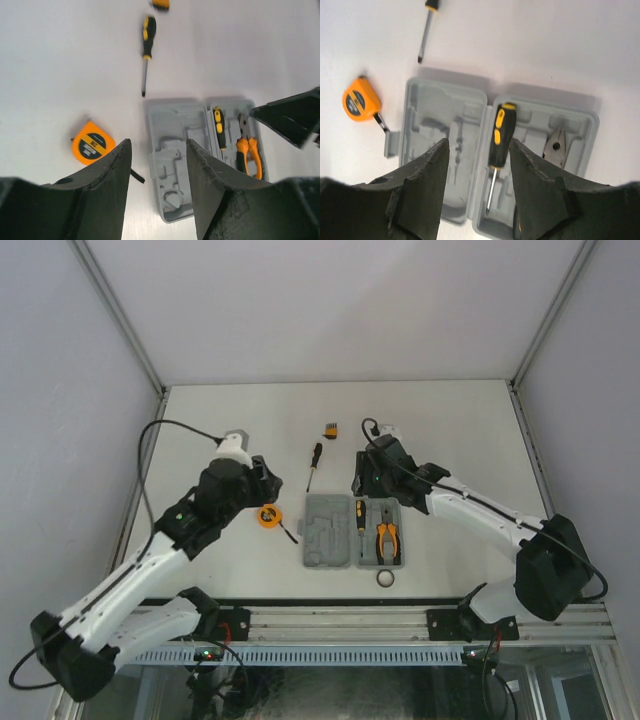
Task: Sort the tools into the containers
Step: Pick up the screwdriver from the center of the board.
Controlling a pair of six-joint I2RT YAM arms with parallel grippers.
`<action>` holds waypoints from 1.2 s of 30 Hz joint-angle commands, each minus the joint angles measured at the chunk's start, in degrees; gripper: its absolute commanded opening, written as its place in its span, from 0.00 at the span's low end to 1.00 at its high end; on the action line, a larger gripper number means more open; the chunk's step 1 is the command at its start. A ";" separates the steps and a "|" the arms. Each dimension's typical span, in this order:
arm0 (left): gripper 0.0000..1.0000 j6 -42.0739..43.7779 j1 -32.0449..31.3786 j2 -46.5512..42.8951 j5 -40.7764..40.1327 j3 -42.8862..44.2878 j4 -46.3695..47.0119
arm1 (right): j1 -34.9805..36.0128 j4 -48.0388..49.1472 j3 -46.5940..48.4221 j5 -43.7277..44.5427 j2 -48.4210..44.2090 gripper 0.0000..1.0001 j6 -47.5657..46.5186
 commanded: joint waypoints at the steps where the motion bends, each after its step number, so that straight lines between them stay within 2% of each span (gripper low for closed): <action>1: 0.53 0.64 0.28 -9.95 -8.56 -3.48 -3.75 | -1.04 8.95 5.57 0.45 5.54 0.51 2.63; 9: 0.58 -1.59 0.27 -22.01 -17.87 -8.85 -8.04 | -0.64 9.28 22.94 1.82 24.05 0.49 7.13; 14: 0.60 -4.09 0.30 -23.21 -25.30 -9.51 -11.38 | 0.21 3.68 36.55 4.57 36.60 0.49 6.82; 18: 0.60 -4.72 0.30 -23.68 -26.90 -11.12 -10.72 | 0.31 0.33 43.87 5.59 42.74 0.49 7.52; 23: 0.60 -5.29 0.28 -25.14 -28.03 -12.56 -9.94 | 0.31 -3.77 50.83 6.79 48.67 0.50 7.53; 28: 0.61 -5.03 0.28 -27.99 -29.52 -16.42 -5.98 | 0.14 -3.70 52.81 5.39 52.07 0.49 7.37; 36: 0.61 -4.38 0.29 -27.48 -31.92 -18.93 -3.58 | -0.72 -5.69 58.10 3.16 57.66 0.47 6.94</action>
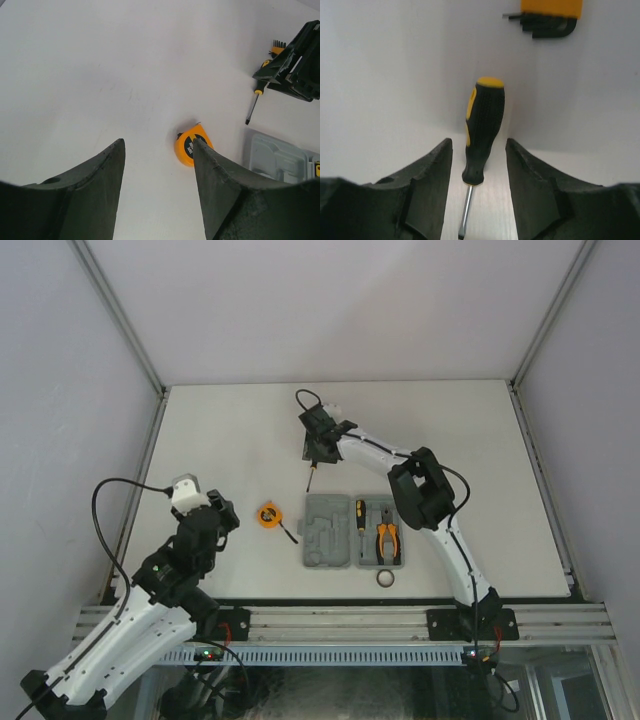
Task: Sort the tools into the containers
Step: Pick up the screwdriver from the center of the board.
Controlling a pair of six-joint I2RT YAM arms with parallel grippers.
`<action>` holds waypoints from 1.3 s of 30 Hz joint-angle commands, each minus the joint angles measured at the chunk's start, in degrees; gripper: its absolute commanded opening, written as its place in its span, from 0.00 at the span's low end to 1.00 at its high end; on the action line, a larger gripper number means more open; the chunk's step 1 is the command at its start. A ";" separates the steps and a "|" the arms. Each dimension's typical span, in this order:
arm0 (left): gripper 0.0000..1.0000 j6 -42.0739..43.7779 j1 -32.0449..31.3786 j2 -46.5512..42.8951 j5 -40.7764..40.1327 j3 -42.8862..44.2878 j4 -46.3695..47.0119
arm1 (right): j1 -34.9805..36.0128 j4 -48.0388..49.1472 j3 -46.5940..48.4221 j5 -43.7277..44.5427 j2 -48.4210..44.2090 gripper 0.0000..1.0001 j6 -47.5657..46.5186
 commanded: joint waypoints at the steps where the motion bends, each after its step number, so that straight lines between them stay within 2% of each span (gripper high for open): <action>1: 0.61 0.12 0.27 0.41 -3.44 -0.96 4.48 | -0.74 -0.81 4.60 -1.55 2.02 0.45 0.19; 6: 0.61 1.72 0.28 1.26 -5.42 -1.55 6.10 | -1.59 -0.57 6.18 -4.06 3.56 0.35 -0.24; 9: 0.61 2.43 0.28 1.83 -5.80 -1.80 7.02 | -2.22 -0.01 5.98 -4.70 3.08 0.26 -0.57; 15: 0.61 5.47 0.22 3.49 -8.59 -3.87 11.57 | -3.58 4.33 2.32 -6.35 -2.68 0.14 -2.77; 22: 0.63 14.75 0.27 4.50 -15.73 -5.29 21.66 | -6.92 14.29 -11.56 -10.98 -19.65 0.08 -4.65; 27: 0.65 22.51 0.49 2.55 -21.14 -10.90 34.40 | -10.98 19.56 -22.97 -13.70 -32.74 0.06 -4.50; 32: 0.66 28.87 2.13 3.08 -21.27 -18.79 49.34 | -14.94 18.23 -32.24 -13.94 -44.23 0.04 -5.77; 36: 0.68 34.30 3.59 5.79 -22.29 -20.77 58.31 | -15.38 14.19 -37.85 -10.95 -53.27 0.04 -8.03; 39: 0.69 37.16 6.34 8.75 -19.58 -23.02 65.79 | -15.40 12.65 -42.82 -10.30 -59.99 0.04 -8.89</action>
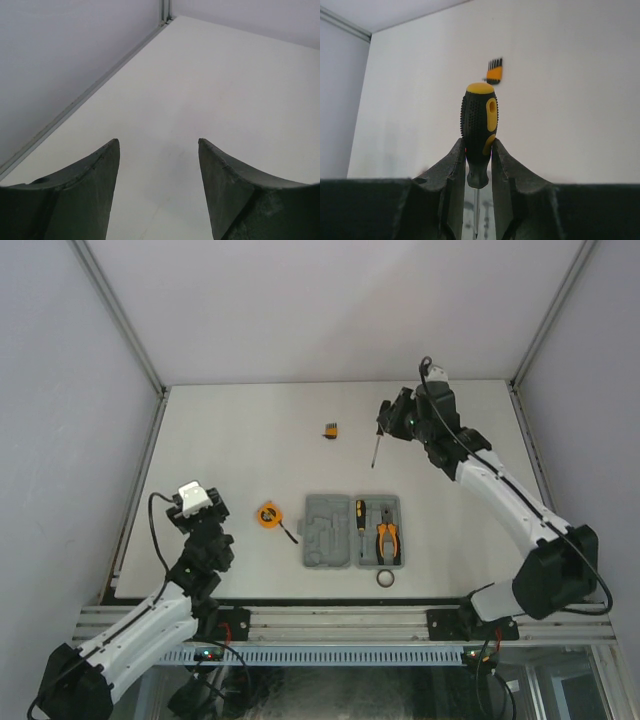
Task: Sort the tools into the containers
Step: Pick up the screwdriver from the center of the board.
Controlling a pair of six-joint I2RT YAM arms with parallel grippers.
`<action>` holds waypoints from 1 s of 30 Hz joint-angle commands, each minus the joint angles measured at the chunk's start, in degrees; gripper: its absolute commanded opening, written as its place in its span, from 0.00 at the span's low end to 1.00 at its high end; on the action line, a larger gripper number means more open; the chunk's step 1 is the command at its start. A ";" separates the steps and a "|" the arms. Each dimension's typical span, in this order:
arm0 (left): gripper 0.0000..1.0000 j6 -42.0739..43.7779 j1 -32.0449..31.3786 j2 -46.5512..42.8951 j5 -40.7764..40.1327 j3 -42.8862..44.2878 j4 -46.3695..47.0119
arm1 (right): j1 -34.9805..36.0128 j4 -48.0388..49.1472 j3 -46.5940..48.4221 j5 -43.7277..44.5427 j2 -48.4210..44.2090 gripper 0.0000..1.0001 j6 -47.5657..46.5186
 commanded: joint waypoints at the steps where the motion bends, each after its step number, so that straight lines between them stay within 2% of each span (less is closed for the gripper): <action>1: 0.69 7.62 3.97 3.85 1.32 -3.61 19.38 | 0.69 -2.97 -6.28 1.26 -9.22 0.04 -3.18; 5: 0.70 9.69 7.10 6.85 2.55 -6.63 25.85 | 1.30 -8.79 -9.58 2.73 -15.85 0.03 -6.45; 8: 0.70 6.62 10.91 7.16 7.87 -7.19 27.40 | 1.39 -14.28 -11.17 2.91 -18.55 0.03 -8.63; 11: 0.70 1.76 14.42 8.39 13.33 -1.02 15.02 | 1.43 -18.24 -12.67 2.69 -20.42 0.03 -9.44; 15: 0.70 -3.84 14.49 10.79 9.32 6.83 -2.70 | 2.07 -19.83 -15.68 1.22 -22.51 0.03 -9.86; 18: 0.75 -7.56 14.52 9.33 6.34 5.54 -6.37 | 2.44 -19.81 -17.54 0.70 -23.64 0.03 -9.51; 21: 0.80 -7.55 14.44 1.77 6.02 2.20 -5.84 | 2.84 -19.70 -18.51 0.36 -24.34 0.03 -9.96; 24: 0.99 -7.16 14.45 -7.08 8.18 3.13 -14.40 | 2.86 -20.19 -18.65 -0.37 -24.59 0.03 -10.23; 30: 1.00 -6.85 12.39 -12.10 5.96 3.60 -22.53 | 3.97 -20.12 -19.77 -1.51 -25.79 0.03 -10.28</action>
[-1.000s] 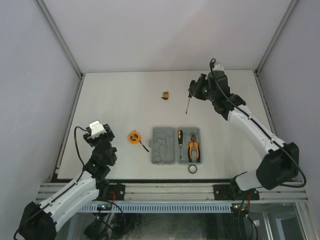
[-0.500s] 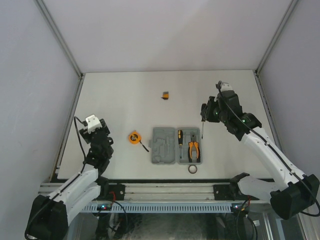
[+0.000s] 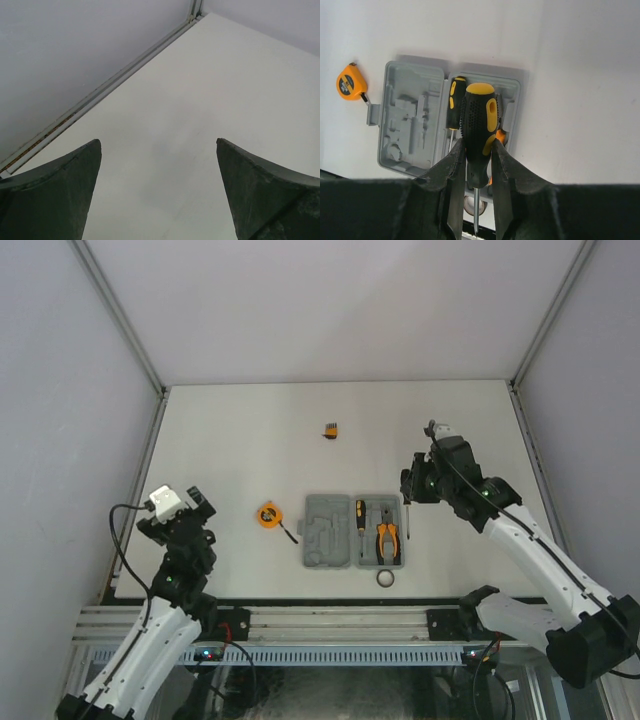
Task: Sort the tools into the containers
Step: Pick up the screwdriver from the center of the board.
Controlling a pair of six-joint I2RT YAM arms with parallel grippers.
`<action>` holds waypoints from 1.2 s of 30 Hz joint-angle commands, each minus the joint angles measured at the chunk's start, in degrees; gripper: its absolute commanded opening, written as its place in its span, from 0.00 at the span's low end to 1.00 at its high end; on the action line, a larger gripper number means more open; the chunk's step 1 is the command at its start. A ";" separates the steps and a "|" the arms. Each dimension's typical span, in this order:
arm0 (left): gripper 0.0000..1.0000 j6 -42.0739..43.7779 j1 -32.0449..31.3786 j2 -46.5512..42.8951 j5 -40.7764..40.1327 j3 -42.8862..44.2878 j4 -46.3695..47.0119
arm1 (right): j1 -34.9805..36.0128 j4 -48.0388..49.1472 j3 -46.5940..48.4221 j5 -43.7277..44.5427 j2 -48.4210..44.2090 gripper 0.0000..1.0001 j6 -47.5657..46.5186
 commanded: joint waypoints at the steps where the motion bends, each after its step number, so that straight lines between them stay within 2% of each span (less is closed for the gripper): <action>1: 1.00 0.90 -2.50 -1.64 -2.55 0.60 -7.22 | 1.18 1.38 -0.39 -0.81 -2.52 0.03 -1.09; 8: 1.00 3.83 -6.55 -6.82 -10.88 -2.63 -7.71 | 1.56 -0.92 -1.23 0.09 -4.41 0.02 -2.17; 11: 1.00 6.50 -7.45 -9.34 -12.57 -5.25 -4.15 | 1.51 -0.70 -1.84 -0.04 -5.21 0.02 -2.25; 15: 1.00 8.32 -7.47 -10.02 -9.53 -8.40 -0.04 | 1.60 -0.59 -2.28 -0.85 -5.30 0.02 -2.11; 16: 0.97 9.72 -7.54 -9.31 -7.22 -9.51 1.86 | 1.71 -0.27 -2.53 -1.04 -5.38 0.02 -1.95; 18: 1.00 11.33 -8.60 -6.92 -6.74 -10.08 4.15 | 1.74 0.43 -3.05 -1.78 -5.31 0.02 -1.59; 21: 1.00 7.63 -11.45 -2.51 -18.17 -10.24 5.99 | 2.01 1.21 -3.30 -2.71 -4.84 0.01 -1.13; 25: 0.98 4.95 -11.53 2.06 -22.54 -8.53 4.80 | 2.24 0.75 -3.31 -1.59 -4.06 0.01 -1.86; 28: 1.00 5.10 -11.58 4.48 -18.35 -6.58 0.77 | 2.09 -0.47 -3.50 0.02 -3.36 0.01 -2.16; 30: 1.00 6.84 -11.53 6.72 -16.03 -6.27 2.08 | 1.62 -1.02 -3.84 1.30 -2.28 0.01 -1.72; 36: 1.00 7.92 -11.55 11.27 -15.97 -5.42 4.14 | -1.01 -0.78 -4.79 4.06 2.39 0.01 -0.58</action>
